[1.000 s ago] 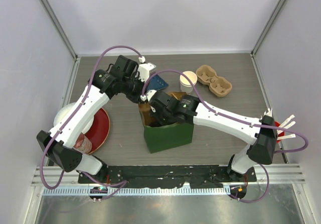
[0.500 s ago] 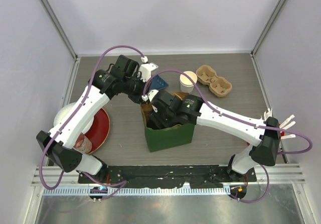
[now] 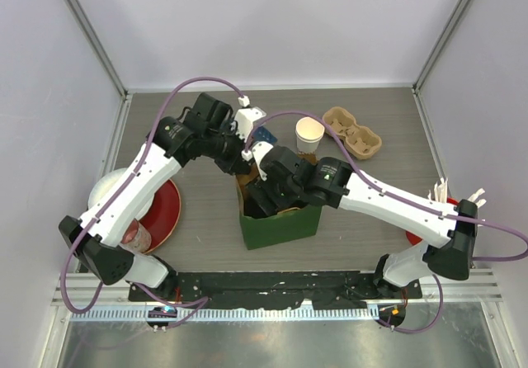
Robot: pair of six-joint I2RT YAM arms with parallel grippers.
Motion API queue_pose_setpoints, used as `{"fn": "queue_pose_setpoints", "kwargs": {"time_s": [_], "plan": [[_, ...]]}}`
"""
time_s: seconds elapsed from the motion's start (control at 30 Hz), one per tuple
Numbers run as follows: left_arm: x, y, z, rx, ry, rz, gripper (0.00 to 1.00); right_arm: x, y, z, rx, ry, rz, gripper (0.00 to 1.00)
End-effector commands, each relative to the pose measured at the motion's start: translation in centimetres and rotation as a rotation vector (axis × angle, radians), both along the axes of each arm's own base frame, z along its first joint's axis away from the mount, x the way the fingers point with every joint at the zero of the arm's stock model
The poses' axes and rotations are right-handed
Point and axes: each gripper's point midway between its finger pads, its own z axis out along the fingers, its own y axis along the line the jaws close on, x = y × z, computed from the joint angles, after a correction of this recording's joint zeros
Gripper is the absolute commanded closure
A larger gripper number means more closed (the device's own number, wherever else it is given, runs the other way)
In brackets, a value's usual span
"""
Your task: Pack the takeout coffee
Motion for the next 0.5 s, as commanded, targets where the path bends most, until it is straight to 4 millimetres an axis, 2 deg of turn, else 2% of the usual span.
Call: {"fn": "queue_pose_setpoints", "kwargs": {"time_s": [0.0,0.47], "plan": [[-3.4,-1.5,1.8,-0.068,0.006,-0.149,1.0,2.3,2.3,4.9,0.2,-0.132,-0.028,0.22],[-3.5,-1.5,1.6,-0.049,0.001,-0.165,1.0,1.8,2.2,9.1,0.355,-0.204,-0.008,0.21]]}}
